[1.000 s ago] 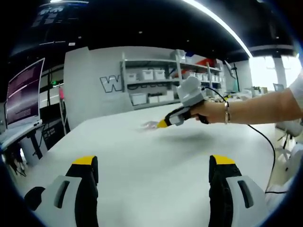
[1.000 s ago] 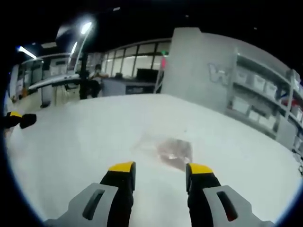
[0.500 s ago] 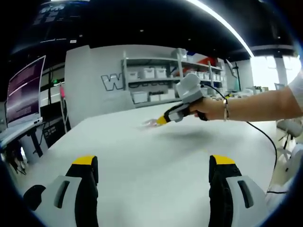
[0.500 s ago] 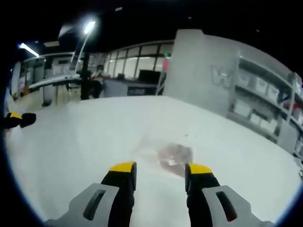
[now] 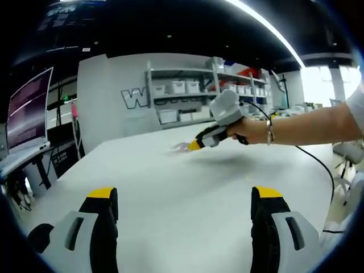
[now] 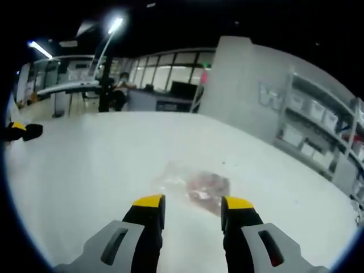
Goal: Open the resealable bag by pulling the two sides of the seal apart until the entire bag opening is separated and visibly accessible.
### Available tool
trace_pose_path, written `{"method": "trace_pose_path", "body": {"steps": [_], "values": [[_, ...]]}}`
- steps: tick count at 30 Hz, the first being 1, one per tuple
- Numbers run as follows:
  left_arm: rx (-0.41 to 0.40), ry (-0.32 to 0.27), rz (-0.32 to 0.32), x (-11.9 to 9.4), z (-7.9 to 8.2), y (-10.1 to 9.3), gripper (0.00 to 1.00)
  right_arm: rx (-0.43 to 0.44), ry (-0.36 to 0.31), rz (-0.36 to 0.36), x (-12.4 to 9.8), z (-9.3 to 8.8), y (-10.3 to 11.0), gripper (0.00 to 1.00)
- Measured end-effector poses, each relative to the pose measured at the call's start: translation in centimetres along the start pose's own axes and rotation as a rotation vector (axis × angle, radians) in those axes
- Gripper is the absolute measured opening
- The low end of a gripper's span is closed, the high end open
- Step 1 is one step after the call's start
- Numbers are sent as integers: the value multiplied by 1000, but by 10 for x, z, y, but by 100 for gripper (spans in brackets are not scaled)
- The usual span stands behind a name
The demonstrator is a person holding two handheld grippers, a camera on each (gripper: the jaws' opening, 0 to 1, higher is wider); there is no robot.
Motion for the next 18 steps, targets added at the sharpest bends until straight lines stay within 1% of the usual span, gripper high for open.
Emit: {"method": "trace_pose_path", "body": {"steps": [10,18], "values": [[-1,2,-1,2,-1,1,95,-21,1,8,4,1,3,37],[-2,0,-1,2,0,3,95,-92,26,8,7,-2,5,36]]}}
Point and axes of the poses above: the point that each gripper's makers call its tool centre point, and the gripper's own axes: x roughly forward along the fingers, y roughly to its left, z roughly out of its top, the point moved 2 cm from there along -x, roughly backward along the fingers, and after that the axes turned 4 degrees about z, right-handed, at the moved point
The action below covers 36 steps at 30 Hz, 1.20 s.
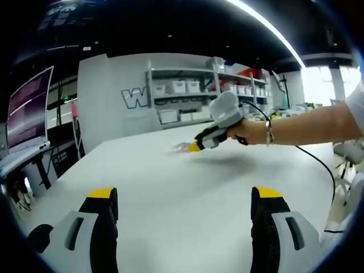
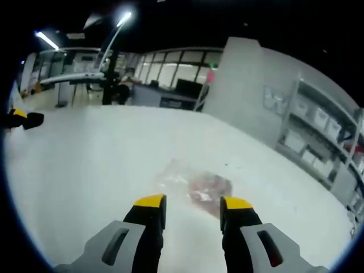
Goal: Open the resealable bag by pulling the two sides of the seal apart until the entire bag opening is separated and visibly accessible.
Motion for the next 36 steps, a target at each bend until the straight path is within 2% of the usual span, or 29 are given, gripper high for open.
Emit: {"method": "trace_pose_path", "body": {"steps": [4,8,17,21,36], "values": [[-1,-2,1,0,1,1,95,-44,-9,13,6,9,3,36],[-2,-6,5,0,2,3,95,-128,-4,10,9,13,4,36],[-5,-7,10,1,2,5,95,-191,11,19,14,8,5,35],[-6,-7,12,2,2,6,95,-255,39,12,16,3,4,35],[-11,-10,22,0,2,11,95,-325,58,11,24,1,5,34]]}}
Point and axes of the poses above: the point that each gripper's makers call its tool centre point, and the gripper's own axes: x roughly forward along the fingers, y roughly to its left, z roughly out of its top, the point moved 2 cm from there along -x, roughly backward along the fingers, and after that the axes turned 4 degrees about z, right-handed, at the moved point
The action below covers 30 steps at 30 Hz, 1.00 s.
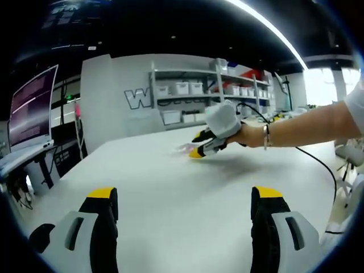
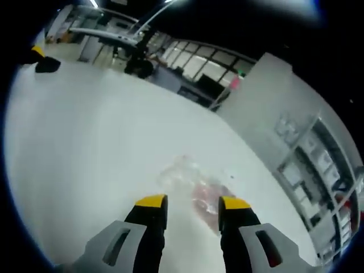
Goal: Open the resealable bag by pulling the two sides of the seal apart until the entire bag opening is separated and visibly accessible.
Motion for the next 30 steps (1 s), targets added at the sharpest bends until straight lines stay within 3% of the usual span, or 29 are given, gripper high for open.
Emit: {"method": "trace_pose_path", "body": {"steps": [18,30], "values": [[-7,-4,20,-7,-2,7,95,-74,16,-6,4,3,8,32],[-11,-4,25,-8,-3,10,95,-173,17,-22,8,8,14,28]]}}
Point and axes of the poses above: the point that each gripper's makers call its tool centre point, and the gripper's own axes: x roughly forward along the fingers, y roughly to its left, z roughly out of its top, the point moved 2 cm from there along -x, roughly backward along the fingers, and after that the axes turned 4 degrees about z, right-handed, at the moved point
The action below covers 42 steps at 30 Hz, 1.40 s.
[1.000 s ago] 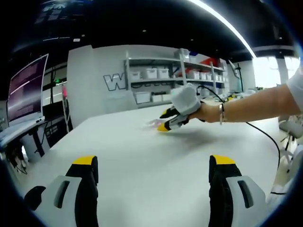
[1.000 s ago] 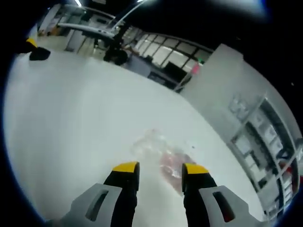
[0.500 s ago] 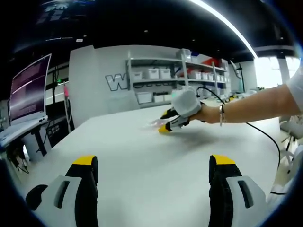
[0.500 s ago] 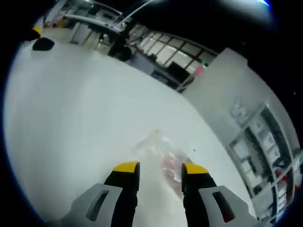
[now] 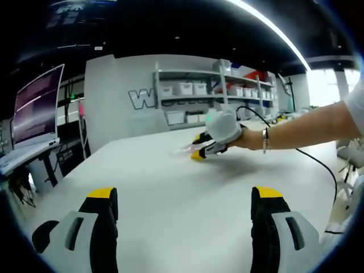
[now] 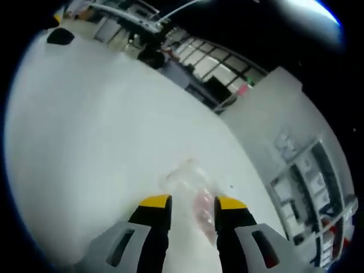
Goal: Open the resealable bag by pulling the two sides of the seal apart until the entire bag opening is separated and visibly accessible.
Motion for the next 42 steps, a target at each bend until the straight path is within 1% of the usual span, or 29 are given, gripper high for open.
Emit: {"method": "trace_pose_path", "body": {"steps": [10,12,18,22,28,29,31,32,34,40,42], "values": [[3,-5,1,0,3,2,95,13,-4,-1,3,0,-3,27],[4,-4,-1,1,3,1,95,14,-5,-1,7,0,-5,27],[2,-3,1,1,2,3,95,19,-12,6,9,2,-3,25],[0,-2,-1,2,1,4,95,46,-24,19,10,2,0,20],[-5,-1,1,2,-1,6,95,111,-31,37,15,-3,-1,11],[-5,-1,1,2,-1,6,95,158,-32,48,16,-5,1,8],[-7,-1,1,2,-2,6,95,225,-33,57,16,-8,2,3],[-8,-1,2,2,-2,7,95,222,-30,53,16,-10,0,1],[-8,-2,2,1,-2,7,95,215,-27,49,15,-12,-1,0],[-11,-5,9,0,-2,10,95,238,-27,50,13,-12,0,0],[-11,-6,10,0,-2,10,95,258,-28,51,12,-12,0,0]]}}
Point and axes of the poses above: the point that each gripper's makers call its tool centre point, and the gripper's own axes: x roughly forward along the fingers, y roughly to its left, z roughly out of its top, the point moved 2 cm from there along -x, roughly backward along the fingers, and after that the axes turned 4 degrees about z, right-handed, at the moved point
